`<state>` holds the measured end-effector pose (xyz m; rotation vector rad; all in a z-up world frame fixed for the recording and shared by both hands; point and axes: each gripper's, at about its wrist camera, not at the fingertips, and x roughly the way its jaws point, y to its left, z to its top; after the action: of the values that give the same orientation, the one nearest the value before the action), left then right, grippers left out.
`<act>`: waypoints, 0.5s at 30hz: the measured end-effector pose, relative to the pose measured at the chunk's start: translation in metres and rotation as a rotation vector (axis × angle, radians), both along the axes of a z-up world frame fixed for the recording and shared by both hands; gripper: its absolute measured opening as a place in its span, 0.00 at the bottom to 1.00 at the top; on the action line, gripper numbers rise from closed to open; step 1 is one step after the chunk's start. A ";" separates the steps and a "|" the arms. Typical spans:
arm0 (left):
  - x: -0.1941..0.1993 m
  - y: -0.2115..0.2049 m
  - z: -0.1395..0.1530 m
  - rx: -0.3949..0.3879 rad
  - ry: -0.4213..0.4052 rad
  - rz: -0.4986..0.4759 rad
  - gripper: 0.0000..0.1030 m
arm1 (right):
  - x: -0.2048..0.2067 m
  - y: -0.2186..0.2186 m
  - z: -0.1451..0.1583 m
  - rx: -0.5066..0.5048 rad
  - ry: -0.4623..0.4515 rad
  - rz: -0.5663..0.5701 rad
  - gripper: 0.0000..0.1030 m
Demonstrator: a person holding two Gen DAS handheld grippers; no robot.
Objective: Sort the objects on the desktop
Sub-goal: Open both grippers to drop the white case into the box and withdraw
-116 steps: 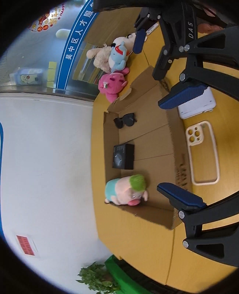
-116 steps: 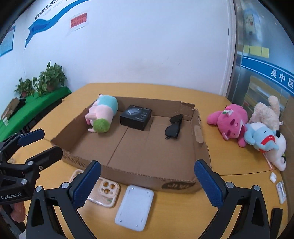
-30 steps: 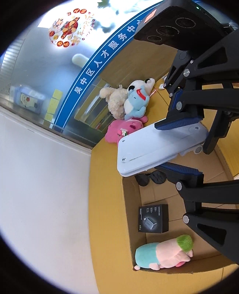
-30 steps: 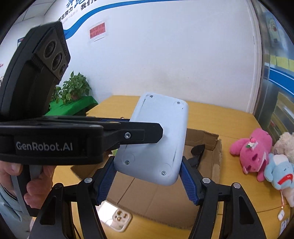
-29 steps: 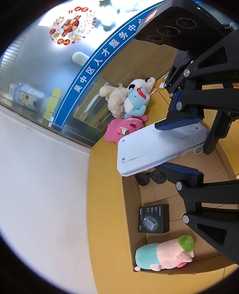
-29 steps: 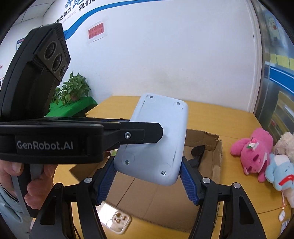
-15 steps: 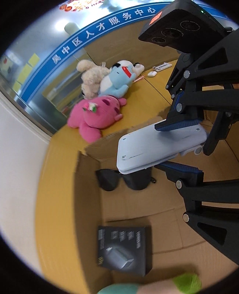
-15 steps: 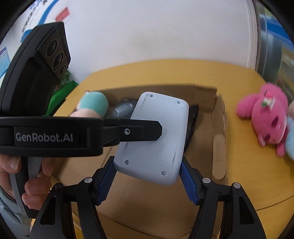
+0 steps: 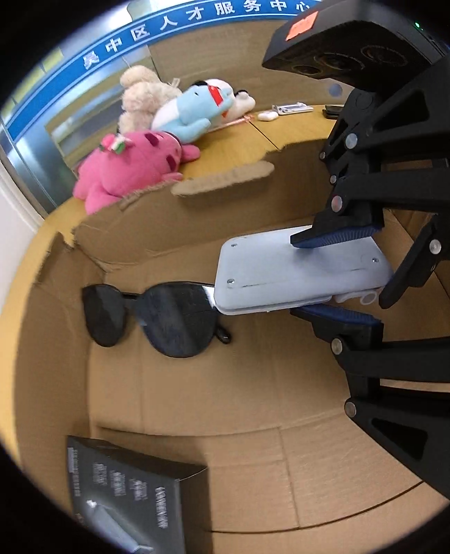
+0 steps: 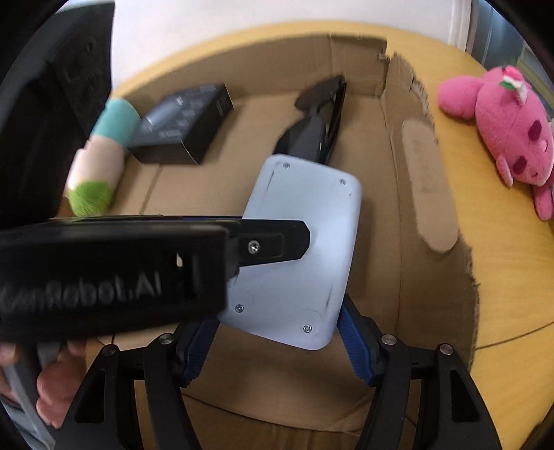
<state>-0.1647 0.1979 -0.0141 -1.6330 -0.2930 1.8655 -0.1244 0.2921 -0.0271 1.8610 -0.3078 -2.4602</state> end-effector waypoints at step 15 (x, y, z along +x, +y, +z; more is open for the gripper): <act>0.030 -0.012 0.031 -0.035 0.119 -0.012 0.31 | 0.034 -0.007 0.017 0.008 0.007 0.013 0.76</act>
<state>-0.1346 0.1862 0.0171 -1.5356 -0.1995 1.9597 -0.0903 0.2856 -0.0106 1.8514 -0.2844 -2.4626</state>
